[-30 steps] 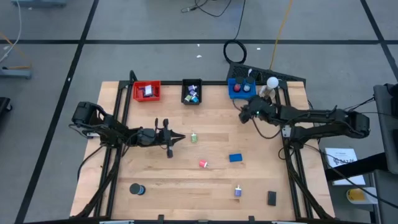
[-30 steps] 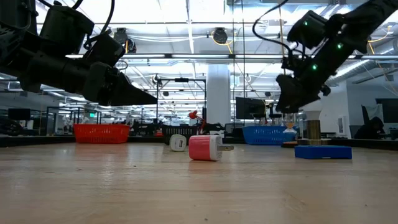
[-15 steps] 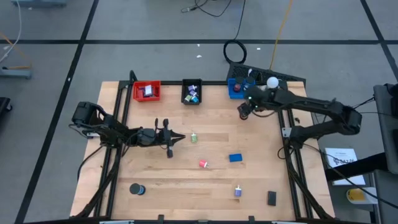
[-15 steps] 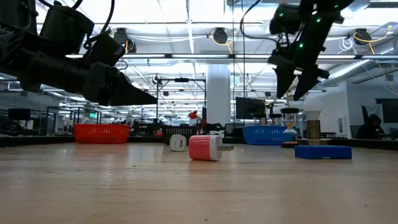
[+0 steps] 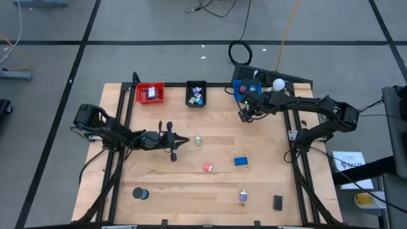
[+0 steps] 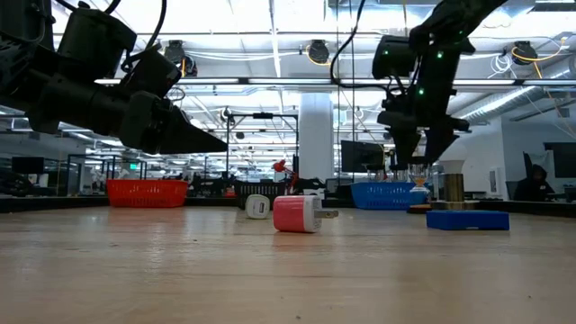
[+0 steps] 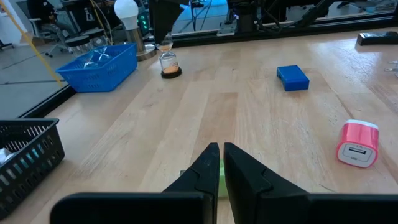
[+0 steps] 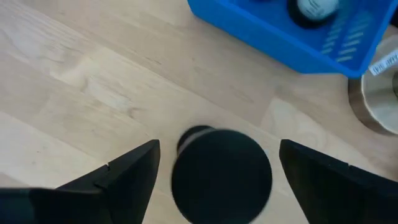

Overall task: Pick & Place Office items
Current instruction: Put the yellow hourglass into the blue bin

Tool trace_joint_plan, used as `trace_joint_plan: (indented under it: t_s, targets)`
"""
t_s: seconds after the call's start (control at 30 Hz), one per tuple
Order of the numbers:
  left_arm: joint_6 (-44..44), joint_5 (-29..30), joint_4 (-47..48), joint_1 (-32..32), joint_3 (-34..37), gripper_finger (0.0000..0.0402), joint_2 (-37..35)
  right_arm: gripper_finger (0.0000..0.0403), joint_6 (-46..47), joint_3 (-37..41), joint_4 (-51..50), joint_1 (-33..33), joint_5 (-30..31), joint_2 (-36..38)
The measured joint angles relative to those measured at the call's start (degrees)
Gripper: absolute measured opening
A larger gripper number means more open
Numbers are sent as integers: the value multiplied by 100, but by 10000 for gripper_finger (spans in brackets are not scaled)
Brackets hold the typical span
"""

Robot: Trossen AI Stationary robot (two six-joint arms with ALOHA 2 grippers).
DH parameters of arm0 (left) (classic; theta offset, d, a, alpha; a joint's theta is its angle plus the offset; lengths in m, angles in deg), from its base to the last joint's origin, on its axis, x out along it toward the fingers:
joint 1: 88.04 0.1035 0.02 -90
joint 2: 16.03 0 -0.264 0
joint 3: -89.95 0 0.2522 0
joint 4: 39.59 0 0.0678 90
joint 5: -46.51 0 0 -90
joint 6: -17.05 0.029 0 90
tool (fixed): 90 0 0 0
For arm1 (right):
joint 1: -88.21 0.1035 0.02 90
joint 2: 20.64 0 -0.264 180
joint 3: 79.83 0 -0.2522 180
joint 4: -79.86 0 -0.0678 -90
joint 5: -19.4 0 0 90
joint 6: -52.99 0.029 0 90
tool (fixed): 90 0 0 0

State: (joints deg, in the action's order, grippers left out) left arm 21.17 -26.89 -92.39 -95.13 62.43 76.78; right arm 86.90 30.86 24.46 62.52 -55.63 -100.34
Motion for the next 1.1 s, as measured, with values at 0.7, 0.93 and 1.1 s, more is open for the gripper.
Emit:
trace_joint_plan:
  t_s: [0.7,0.93,1.1]
  targets:
    - [-7,0,9,-1,0,31,0,231,-289,123,39,24,-55,-7]
    - [-5,0,10,-2,0,31,1,203,-528,168,250,-49,-161,82]
    - [10,2,6,-1,-1,31,0,203,-718,-214,-3,-334,-166,352]
